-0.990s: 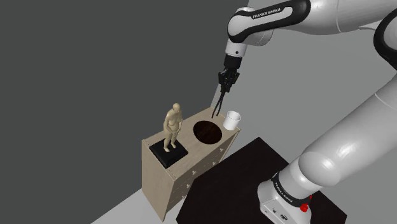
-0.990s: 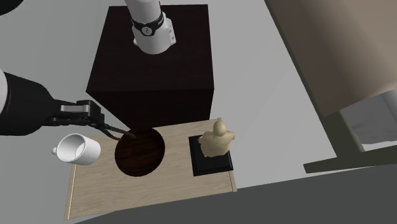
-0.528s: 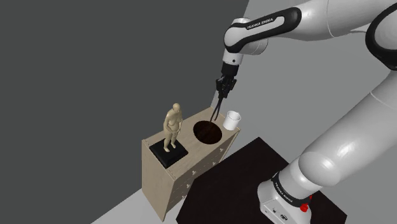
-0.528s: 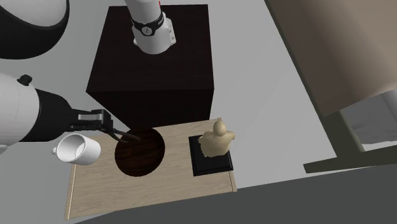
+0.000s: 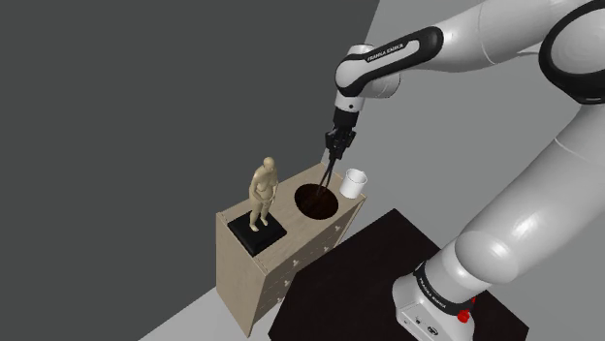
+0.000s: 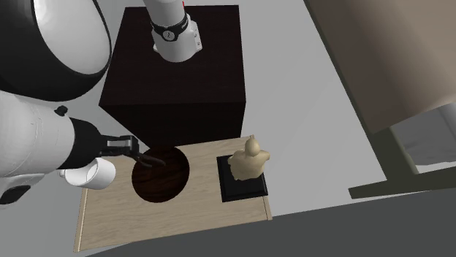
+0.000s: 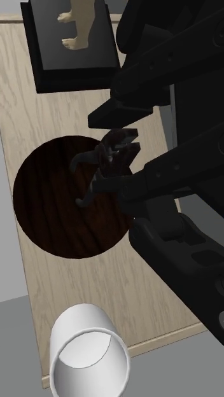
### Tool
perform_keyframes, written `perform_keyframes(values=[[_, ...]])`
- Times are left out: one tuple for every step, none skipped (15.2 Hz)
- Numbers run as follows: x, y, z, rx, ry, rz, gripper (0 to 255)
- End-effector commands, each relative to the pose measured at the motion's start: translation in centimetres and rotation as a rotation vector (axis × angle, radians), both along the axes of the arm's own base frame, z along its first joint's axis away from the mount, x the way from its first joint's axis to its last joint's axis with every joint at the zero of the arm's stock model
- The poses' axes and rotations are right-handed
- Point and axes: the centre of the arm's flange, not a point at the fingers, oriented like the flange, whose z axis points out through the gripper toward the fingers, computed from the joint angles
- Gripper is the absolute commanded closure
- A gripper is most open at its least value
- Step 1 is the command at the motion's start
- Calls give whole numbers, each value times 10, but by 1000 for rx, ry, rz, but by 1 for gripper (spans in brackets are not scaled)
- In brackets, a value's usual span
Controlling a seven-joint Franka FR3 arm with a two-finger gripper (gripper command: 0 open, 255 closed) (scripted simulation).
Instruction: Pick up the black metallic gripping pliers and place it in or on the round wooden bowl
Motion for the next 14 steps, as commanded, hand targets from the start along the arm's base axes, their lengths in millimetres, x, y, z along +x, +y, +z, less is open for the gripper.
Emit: perform_keyframes(values=[[0, -1, -11, 0, -1, 0, 255], [0, -1, -16, 0, -1, 0, 255], [0, -1, -21, 0, -1, 0, 255], [0, -1, -27, 0, -1, 0, 255], [0, -1, -32, 0, -1, 0, 255], [0, -1, -37, 0, -1, 0, 255], [0, -1, -42, 0, -1, 0, 255], [0, -1, -51, 0, -1, 0, 255], [0, -1, -51, 0, -1, 0, 255], [0, -1, -51, 0, -1, 0, 255], [0, -1, -51, 0, -1, 0, 255], [0, -1, -51, 0, -1, 0, 255], [0, -1, -51, 0, -1, 0, 255], [0, -1, -51, 0, -1, 0, 255]])
